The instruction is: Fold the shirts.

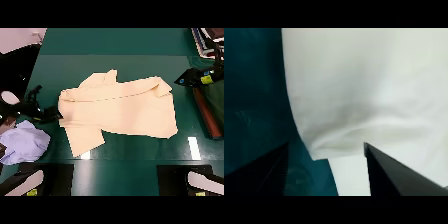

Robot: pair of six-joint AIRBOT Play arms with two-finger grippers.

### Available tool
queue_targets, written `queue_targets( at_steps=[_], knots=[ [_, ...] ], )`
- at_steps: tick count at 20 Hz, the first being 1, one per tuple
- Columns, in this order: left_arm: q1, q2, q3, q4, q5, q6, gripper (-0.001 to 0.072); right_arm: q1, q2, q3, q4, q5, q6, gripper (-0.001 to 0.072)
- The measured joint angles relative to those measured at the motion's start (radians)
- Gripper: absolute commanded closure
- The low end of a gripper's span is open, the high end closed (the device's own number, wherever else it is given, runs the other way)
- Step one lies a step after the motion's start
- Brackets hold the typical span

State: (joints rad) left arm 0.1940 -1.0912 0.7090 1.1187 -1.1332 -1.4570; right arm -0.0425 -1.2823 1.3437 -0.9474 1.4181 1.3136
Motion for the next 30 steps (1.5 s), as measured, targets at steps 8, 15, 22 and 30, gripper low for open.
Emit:
queue_targets(
  at_steps=[8,15,22,30],
  knots=[
    [0.000,0.016,-0.105,-0.097,0.112,-0.001,0.0585,-0.008,0.090,-0.108,0.010,-0.035,-0.013,0.0324],
    [0.000,0.052,-0.049,-0.110,0.085,0.018,0.0679,-0.053,0.114,-0.164,-0.088,0.012,-0.011,0.0324],
    [0.000,0.119,0.008,-0.106,0.048,0.034,0.0679,-0.262,0.192,-0.542,-0.122,0.036,0.004,0.0322],
    [0.000,0.127,0.015,-0.106,0.042,0.036,0.0679,-0.184,0.182,-0.796,-0.083,-0.093,0.018,0.0345]
  ],
)
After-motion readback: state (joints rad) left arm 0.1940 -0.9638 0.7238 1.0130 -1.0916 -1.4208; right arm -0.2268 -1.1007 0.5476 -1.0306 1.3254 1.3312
